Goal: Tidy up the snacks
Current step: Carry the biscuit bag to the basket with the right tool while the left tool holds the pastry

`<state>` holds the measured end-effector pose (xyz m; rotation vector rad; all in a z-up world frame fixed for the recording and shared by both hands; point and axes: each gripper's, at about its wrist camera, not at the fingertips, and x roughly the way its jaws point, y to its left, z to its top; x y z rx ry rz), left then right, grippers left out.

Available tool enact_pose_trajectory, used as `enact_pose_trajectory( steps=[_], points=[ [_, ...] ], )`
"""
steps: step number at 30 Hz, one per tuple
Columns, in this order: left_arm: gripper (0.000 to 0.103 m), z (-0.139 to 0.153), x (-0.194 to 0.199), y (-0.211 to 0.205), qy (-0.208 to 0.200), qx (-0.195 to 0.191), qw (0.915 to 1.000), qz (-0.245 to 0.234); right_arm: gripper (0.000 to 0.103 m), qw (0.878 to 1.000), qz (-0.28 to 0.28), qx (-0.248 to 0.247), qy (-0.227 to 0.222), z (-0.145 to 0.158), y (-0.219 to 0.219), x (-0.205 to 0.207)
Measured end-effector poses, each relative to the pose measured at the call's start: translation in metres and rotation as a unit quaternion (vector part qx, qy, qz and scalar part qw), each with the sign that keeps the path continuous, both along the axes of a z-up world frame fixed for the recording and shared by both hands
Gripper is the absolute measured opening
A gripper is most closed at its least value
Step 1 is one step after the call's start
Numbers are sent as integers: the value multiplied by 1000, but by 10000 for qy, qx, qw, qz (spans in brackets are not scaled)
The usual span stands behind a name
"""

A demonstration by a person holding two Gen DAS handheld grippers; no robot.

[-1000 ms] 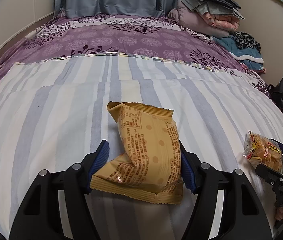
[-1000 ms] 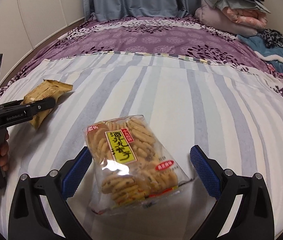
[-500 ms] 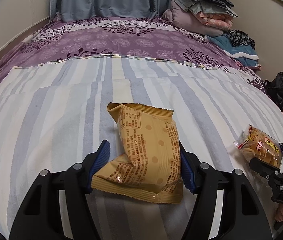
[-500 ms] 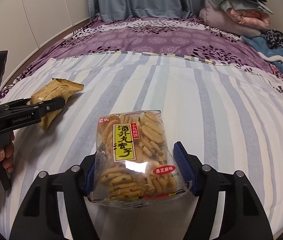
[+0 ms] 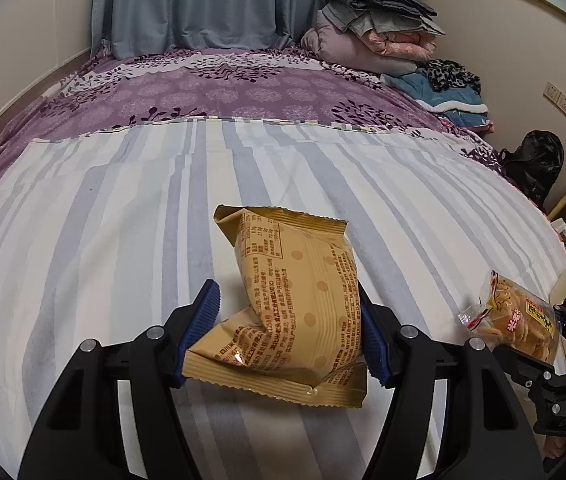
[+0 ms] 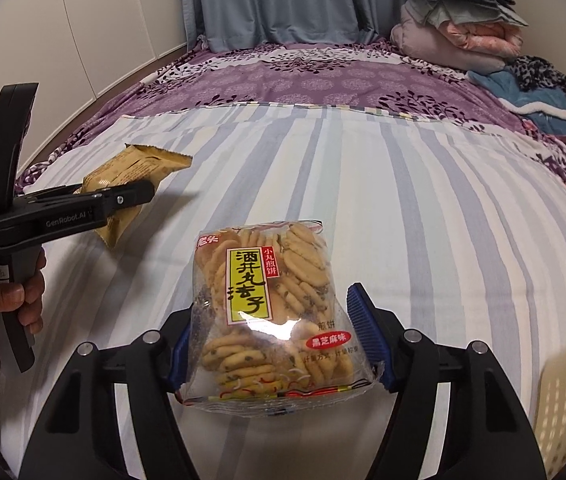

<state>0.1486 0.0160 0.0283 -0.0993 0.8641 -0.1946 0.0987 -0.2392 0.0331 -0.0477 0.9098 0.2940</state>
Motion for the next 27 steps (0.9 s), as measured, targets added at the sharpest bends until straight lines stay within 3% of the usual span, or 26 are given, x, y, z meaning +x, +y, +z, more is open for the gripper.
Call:
enact_pose_trajectory(
  steps=[9, 18, 27],
  points=[
    [66, 12, -78, -3, -60, -14, 9998, -171, 67, 9996, -220, 28, 145, 1, -17, -81],
    [66, 29, -146, -15, -142, -138, 9992, -354, 67, 9995, -318, 86, -42, 18, -24, -126],
    [66, 36, -191, -34, -199, -11, 9983, -549, 67, 9994, -201, 173, -219, 26, -26, -163]
  ],
)
